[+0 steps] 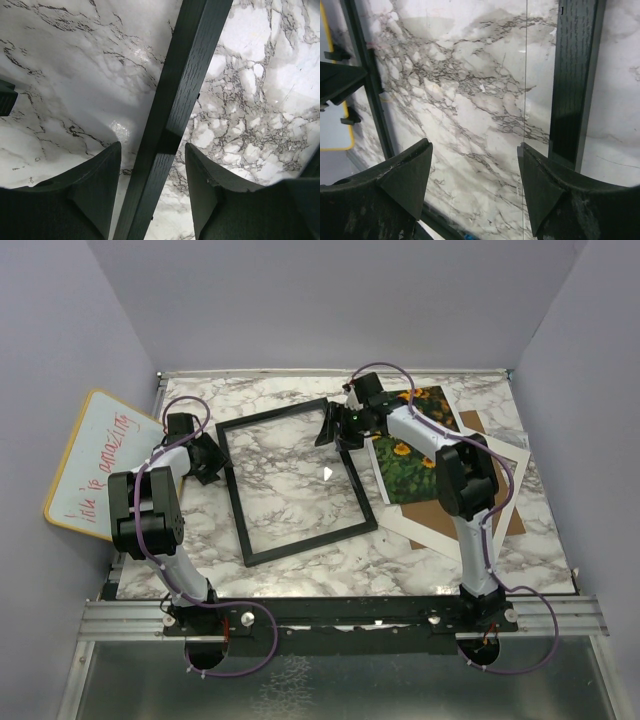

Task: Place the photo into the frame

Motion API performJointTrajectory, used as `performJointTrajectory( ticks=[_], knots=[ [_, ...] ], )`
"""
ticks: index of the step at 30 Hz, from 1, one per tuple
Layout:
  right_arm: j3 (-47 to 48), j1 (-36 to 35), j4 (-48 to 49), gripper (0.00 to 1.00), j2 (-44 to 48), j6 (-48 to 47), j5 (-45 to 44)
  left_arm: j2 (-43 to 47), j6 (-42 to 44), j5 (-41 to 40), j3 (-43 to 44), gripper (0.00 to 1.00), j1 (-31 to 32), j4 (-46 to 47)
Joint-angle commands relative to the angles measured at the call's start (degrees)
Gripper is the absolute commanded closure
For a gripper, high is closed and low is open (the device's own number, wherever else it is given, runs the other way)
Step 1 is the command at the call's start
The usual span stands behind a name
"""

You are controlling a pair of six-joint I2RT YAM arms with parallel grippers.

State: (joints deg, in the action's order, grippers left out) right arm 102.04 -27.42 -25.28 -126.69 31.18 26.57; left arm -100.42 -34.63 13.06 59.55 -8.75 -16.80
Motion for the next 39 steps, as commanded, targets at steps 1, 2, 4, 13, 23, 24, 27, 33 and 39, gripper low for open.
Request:
performJointTrajectory(
  ticks=[1,2,4,13,23,24,27,33,39],
  knots=[
    [3.14,-0.53,-7.44,0.27,-2.3,-3.14,-6.3,1.16,0.92,-1.58,1.44,0.44,0.08,-0.62],
    [3.7,-0.57,-8.26,0.27,-2.59,-3.47,-6.94,1.25,1.08,-1.86,1.59,0.44,0.06,-0.85],
    [4.26,-0.55,-9.27,0.28,-2.78,-4.11,-7.79,1.36,1.5,-2.7,2.0,0.44,0.06,-1.46],
    [3.32,-0.42,-9.59,0.28,1.34,-4.7,-13.2,1.36,1.72,-2.79,3.18,0.39,0.06,-2.02],
    [-2.74,-0.27,-5.58,0.27,5.23,-4.98,-16.95,1.7,2.06,-3.7,3.0,0.28,0.06,-2.34],
    [-2.96,-0.32,-5.2,0.27,5.21,-4.99,-17.06,1.65,2.15,-3.78,2.95,0.27,0.04,-2.34],
    [-2.66,-0.27,-3.46,0.27,4.12,-5.52,-15.93,1.26,2.38,-3.83,2.85,0.26,0.07,-2.45],
    [-1.15,-0.27,-0.12,0.42,1.79,-6.72,-12.15,-0.39,2.22,-2.33,3.11,0.28,0.1,-2.65],
    [0.02,-0.27,-1.47,0.51,-0.74,-6.66,-11.66,-1.48,2.11,-1.95,2.95,0.31,0.05,-2.72]
  ],
)
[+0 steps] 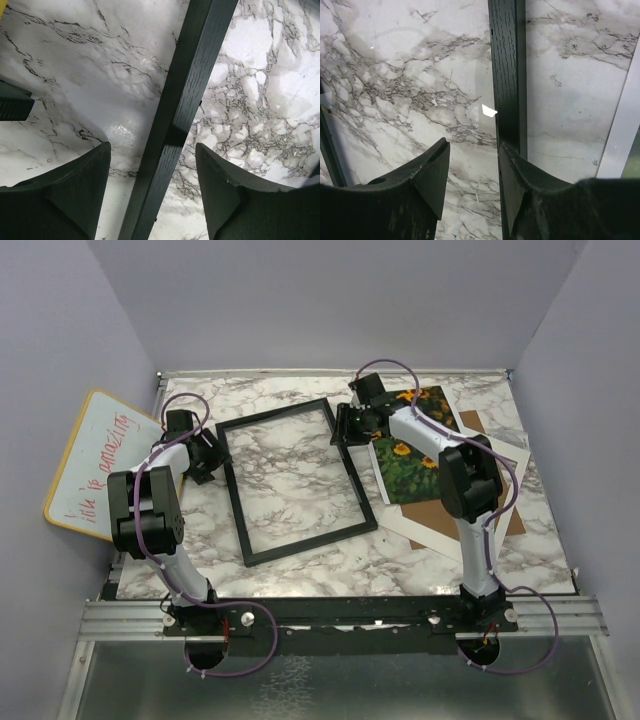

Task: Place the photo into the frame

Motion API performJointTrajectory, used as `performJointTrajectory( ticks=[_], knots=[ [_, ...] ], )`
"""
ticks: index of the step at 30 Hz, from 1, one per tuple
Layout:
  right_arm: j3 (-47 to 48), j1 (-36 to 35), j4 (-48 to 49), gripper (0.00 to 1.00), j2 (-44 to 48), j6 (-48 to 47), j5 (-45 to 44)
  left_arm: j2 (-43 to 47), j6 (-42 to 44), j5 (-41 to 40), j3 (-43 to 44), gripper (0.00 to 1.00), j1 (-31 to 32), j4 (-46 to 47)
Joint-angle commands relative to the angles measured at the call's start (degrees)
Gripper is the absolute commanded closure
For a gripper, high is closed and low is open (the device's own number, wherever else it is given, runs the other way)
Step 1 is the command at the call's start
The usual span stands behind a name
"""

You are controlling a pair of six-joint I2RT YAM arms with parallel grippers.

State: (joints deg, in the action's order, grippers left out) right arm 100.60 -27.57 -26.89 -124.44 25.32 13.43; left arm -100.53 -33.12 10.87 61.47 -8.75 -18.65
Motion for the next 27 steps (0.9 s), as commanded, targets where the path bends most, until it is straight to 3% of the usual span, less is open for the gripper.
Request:
performJointTrajectory(
  ticks=[1,15,23,27],
  knots=[
    [1.29,-0.11,0.13,0.51,-3.26,-0.8,1.69,-1.49,0.62,0.31,1.02,0.31,0.05,-0.91],
    [-1.11,-0.11,-1.45,0.52,-3.29,-1.69,11.93,-4.47,-0.19,6.42,1.45,0.37,0.21,0.32],
    [-2.01,-0.09,3.09,0.5,1.85,-0.05,6.61,-5.0,0.25,7.37,1.85,0.37,0.64,0.66],
    [1.94,-0.03,6.09,0.48,-0.35,0.53,3.25,-5.03,0.38,5.57,2.2,0.37,0.67,0.66]
  ],
)
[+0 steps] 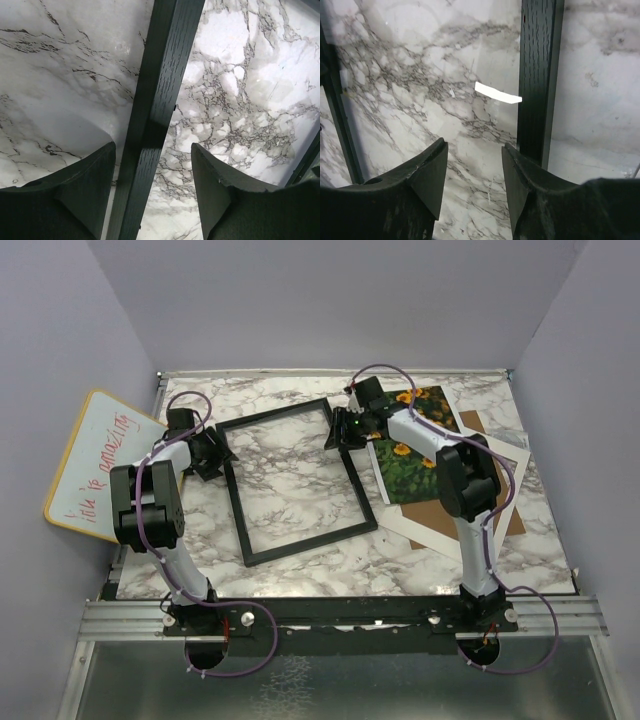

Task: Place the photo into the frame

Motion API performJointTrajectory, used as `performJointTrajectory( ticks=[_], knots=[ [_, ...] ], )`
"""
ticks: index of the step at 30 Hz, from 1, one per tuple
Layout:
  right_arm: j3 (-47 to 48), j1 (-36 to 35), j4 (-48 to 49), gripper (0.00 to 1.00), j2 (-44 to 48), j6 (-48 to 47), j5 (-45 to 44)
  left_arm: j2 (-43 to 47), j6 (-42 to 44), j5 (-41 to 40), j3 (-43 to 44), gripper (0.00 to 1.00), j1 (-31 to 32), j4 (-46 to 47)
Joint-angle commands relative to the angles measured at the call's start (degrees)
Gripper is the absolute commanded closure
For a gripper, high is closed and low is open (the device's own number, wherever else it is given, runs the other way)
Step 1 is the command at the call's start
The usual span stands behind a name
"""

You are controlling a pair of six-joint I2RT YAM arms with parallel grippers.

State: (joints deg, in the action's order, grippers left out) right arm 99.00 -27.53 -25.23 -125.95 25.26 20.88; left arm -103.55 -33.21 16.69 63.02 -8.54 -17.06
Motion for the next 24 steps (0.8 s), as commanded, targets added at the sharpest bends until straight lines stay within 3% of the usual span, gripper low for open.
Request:
performJointTrajectory(
  ticks=[1,24],
  knots=[
    [5.02,0.01,4.75,0.47,0.08,0.93,-5.21,-2.01,0.55,-0.56,0.76,0.37,0.45,-0.96],
    [20.31,0.41,31.96,0.47,-18.11,4.44,-0.82,-2.88,1.74,-2.47,-0.74,0.36,0.58,-0.3]
  ],
)
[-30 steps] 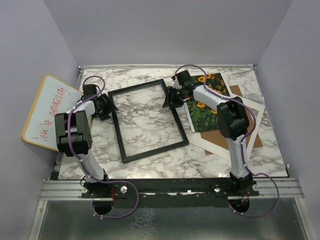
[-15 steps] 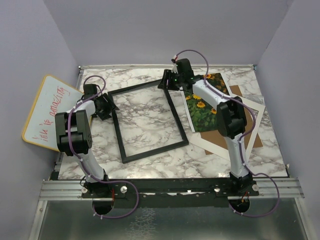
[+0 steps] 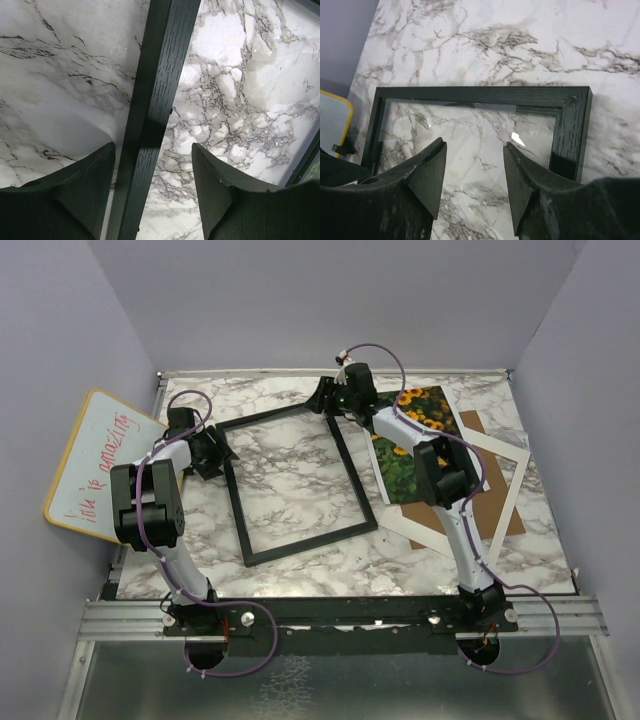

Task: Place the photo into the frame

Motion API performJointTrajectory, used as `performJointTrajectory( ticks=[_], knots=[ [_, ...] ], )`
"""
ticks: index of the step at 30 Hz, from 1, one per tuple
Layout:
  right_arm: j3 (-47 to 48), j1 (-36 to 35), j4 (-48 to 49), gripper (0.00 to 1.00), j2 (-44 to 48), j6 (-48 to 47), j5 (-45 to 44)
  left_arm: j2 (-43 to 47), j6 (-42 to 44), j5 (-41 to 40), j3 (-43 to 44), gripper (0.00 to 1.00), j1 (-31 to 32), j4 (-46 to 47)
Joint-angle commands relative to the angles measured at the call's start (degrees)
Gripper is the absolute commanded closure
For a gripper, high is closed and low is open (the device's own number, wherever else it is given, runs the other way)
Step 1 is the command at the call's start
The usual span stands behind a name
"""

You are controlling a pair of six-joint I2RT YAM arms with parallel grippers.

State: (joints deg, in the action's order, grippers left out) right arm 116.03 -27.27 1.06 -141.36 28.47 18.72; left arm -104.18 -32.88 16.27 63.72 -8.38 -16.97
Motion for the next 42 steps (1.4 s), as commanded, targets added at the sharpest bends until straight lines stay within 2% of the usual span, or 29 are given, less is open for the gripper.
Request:
performJointTrajectory(
  ticks=[1,6,16,26,34,38,42],
  knots=[
    [4.26,0.18,5.39,0.47,-3.73,1.24,1.39,-2.24,1.42,-2.01,-1.49,0.36,0.43,-0.36],
    [7.49,0.16,3.32,0.47,-7.04,0.9,2.02,-2.38,1.33,-1.62,-1.59,0.36,0.47,-0.12],
    [7.86,0.11,0.86,0.48,-9.25,-0.26,3.53,-2.69,1.24,-1.21,-1.76,0.36,0.79,0.19],
    [5.41,0.11,-0.07,0.49,-6.57,-2.32,1.34,-2.69,1.13,-1.29,-1.72,0.36,0.98,0.36],
    [3.08,0.15,0.22,0.47,2.5,-0.55,2.62,-1.62,1.22,-1.56,-0.19,0.36,0.99,-0.1],
    [-2.36,0.4,-1.8,0.44,9.54,-0.26,0.62,-0.46,1.89,-2.97,0.75,0.36,0.96,-1.28],
    [-11.81,1.03,-6.91,0.4,18.64,-2.05,-4.46,1.83,2.73,-5.8,1.43,0.35,0.91,-2.73]
  ],
)
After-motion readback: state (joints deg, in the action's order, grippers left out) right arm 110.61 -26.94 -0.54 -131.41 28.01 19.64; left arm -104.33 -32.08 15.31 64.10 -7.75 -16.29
